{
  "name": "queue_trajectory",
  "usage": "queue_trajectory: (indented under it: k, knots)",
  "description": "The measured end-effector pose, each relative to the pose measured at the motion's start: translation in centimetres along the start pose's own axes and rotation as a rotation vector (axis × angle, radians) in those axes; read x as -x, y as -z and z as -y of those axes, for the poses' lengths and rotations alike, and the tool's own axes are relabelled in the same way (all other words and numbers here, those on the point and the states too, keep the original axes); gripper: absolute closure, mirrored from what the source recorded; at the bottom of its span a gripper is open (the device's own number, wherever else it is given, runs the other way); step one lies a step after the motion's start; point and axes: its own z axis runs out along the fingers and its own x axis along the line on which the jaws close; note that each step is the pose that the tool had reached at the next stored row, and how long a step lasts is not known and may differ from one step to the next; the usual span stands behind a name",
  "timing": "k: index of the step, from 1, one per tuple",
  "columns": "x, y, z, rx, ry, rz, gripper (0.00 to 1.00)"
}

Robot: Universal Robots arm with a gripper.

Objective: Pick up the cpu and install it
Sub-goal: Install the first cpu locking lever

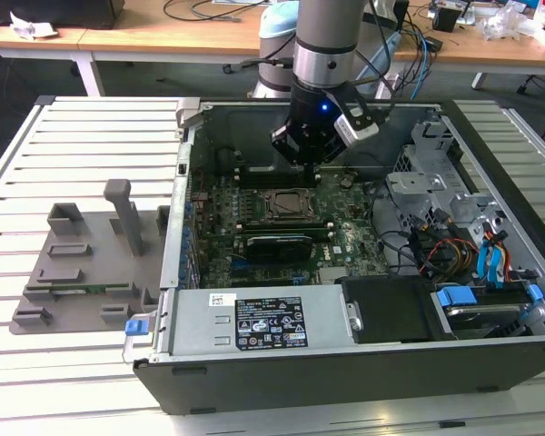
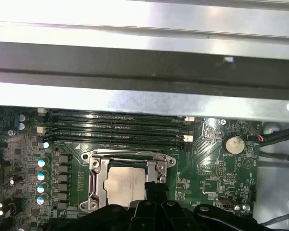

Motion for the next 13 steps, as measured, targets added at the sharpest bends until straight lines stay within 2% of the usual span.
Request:
queue_trajectory:
  k: [2, 13]
  knots:
    - [0.01, 0.5, 0.02, -0.0005, 0.0, 0.0001, 0.89]
    - [0.0, 0.56, 0.02, -0.0006, 0.0, 0.0001, 0.89]
